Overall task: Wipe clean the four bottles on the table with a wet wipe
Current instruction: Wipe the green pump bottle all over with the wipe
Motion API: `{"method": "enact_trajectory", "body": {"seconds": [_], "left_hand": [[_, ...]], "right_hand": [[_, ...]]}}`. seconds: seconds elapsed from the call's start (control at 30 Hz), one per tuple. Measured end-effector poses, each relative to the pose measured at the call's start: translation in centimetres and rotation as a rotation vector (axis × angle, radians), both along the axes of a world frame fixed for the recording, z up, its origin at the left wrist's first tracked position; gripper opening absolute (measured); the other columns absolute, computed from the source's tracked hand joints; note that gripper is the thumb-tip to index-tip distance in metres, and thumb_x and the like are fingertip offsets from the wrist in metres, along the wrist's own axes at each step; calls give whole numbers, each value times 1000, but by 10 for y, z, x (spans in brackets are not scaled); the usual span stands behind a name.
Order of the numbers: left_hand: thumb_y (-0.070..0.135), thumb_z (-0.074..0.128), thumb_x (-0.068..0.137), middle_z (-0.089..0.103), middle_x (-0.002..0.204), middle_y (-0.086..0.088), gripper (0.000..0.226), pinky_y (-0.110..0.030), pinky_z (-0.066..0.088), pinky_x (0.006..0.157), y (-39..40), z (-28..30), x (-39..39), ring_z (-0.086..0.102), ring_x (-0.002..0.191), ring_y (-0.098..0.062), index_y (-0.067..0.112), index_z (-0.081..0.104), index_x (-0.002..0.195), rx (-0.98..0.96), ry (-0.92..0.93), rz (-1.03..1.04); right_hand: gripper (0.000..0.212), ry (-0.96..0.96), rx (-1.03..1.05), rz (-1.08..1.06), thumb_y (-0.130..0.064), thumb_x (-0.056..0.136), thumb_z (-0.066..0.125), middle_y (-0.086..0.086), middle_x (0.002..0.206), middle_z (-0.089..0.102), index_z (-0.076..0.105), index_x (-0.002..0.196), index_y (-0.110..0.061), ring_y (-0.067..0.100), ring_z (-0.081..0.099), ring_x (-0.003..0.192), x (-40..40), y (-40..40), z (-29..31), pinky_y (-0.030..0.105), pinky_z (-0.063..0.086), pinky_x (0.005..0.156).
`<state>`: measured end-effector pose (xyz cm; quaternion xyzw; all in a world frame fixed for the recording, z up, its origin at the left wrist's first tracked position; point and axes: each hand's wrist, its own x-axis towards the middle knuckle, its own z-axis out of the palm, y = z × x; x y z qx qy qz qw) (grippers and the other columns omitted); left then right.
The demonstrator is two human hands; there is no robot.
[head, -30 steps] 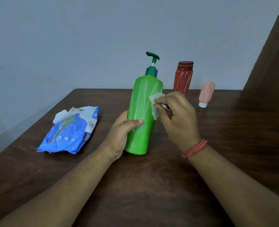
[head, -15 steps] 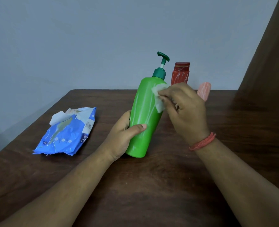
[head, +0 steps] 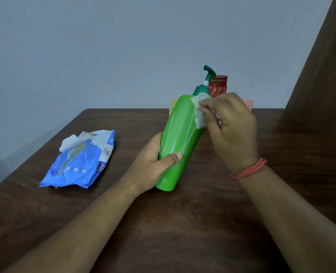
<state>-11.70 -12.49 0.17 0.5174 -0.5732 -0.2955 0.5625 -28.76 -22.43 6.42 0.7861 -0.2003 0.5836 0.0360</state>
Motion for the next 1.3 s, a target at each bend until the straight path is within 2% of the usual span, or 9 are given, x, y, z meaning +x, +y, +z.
{"method": "enact_trajectory", "body": {"seconds": [0.07,0.43,0.6,0.73,0.93,1.03,1.1,1.2,1.3], "left_hand": [[48,68,77,71,113,7,46,-30,58,82,0,1,-2,69,103,-14,41,55,121,-7,-43,3],[37,66,82,63,106,7,44,-17,48,72,-1,6,-3,60,94,-5,28,50,122,-114,-411,204],[31,66,82,65,101,4,33,-10,44,69,1,5,0,61,87,-1,30,52,113,-111,-312,230],[32,65,83,66,104,-2,38,-17,49,71,1,4,1,62,90,-7,21,53,118,-115,-344,215],[43,62,81,66,103,-2,47,-27,50,74,3,5,-1,63,90,-12,19,53,120,-149,-386,160],[45,61,79,66,102,1,49,-23,50,73,3,5,0,63,88,-7,18,55,119,-142,-352,167],[41,65,81,67,104,2,43,-20,51,73,2,4,1,64,90,-7,22,55,119,-120,-329,182],[32,65,83,66,103,7,32,-12,47,71,2,5,2,64,89,-1,35,52,112,-106,-302,209],[36,65,82,65,101,5,33,-11,45,69,0,5,1,62,87,-2,33,51,112,-125,-347,214]], "right_hand": [[13,-35,25,-40,-3,94,63,11,99,67,73,102,-1,15,58,93,-2,1,5,5,33,88],[25,88,-14,-92,7,90,58,15,97,60,71,111,2,28,58,90,-2,6,15,33,50,79],[22,20,75,-70,8,90,60,13,98,63,73,106,0,12,54,91,-3,2,8,0,30,85],[14,-86,199,3,0,93,62,1,98,63,72,101,-5,-9,47,86,-2,-4,4,-1,31,83],[24,-230,743,327,-2,97,54,-3,97,73,73,103,-14,13,68,97,-4,-22,10,33,55,90],[22,-174,765,354,-5,97,55,3,99,74,73,107,-12,24,68,100,-6,-23,11,46,53,96],[18,-153,704,304,-9,96,60,-5,97,71,72,102,-21,14,66,94,-6,-20,11,38,53,96],[11,-87,484,173,-14,91,68,-14,88,65,72,94,-24,-1,59,82,-4,-12,10,4,39,87],[5,-134,263,52,-14,90,69,-10,89,63,74,93,-15,-3,55,80,-5,-4,12,4,37,78]]}}
